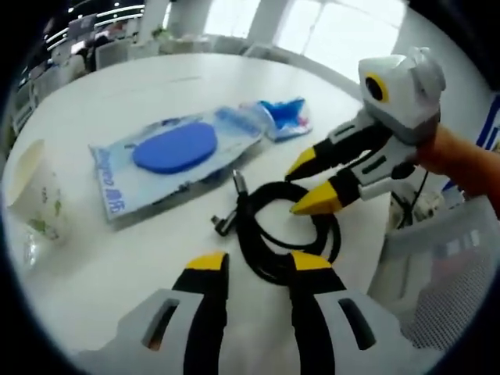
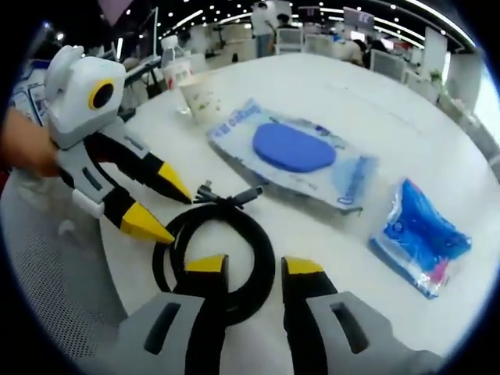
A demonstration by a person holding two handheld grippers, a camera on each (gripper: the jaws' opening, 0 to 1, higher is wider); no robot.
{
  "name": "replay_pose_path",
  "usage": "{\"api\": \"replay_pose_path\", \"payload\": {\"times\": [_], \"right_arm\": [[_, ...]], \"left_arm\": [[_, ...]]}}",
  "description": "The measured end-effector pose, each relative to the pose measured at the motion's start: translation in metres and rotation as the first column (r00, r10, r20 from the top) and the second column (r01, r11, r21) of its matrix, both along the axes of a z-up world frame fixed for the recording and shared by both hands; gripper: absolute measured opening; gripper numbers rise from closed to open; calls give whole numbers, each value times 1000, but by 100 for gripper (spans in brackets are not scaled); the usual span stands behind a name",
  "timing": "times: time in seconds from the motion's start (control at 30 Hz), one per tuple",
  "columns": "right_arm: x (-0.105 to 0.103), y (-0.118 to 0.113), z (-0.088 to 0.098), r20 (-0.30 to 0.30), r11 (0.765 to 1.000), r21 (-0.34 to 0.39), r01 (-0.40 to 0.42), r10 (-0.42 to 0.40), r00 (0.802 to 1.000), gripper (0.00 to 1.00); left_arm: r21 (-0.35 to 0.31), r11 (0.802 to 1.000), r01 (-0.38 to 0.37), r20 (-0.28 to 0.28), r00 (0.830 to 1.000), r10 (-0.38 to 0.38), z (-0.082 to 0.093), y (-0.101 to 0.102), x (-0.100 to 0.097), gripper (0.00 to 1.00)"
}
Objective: Arrange the tabletop items into an orderly group along one side of the table until the central work area is clear of visible clutter.
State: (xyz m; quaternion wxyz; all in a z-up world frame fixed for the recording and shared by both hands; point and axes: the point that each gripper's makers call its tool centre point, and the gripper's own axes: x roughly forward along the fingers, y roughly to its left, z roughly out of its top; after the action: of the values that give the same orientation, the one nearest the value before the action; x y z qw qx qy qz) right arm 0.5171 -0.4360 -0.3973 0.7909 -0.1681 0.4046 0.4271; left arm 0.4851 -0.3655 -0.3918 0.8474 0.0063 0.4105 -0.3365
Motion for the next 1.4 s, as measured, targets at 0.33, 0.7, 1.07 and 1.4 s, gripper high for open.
{"api": "replay_pose_path", "payload": {"times": [0.33, 0.7, 1.07, 1.4], "right_arm": [[3, -6, -3, 16, 999, -46, 14, -14, 1000, 12], [4, -7, -4, 26, 998, -62, 12, -10, 1000, 10], [2, -13, 0, -15, 998, -23, 61, -62, 998, 8], [-2, -19, 15, -46, 991, 46, 126, -124, 991, 7]], "left_arm": [[42, 999, 12, 28, 1000, -13, -2, -8, 1, 19], [87, 996, 15, 60, 998, -21, -1, -10, 4, 17], [98, 995, 16, 89, 996, -25, 2, -9, 9, 8], [96, 995, 20, 102, 994, -29, 10, -11, 12, 6]]}}
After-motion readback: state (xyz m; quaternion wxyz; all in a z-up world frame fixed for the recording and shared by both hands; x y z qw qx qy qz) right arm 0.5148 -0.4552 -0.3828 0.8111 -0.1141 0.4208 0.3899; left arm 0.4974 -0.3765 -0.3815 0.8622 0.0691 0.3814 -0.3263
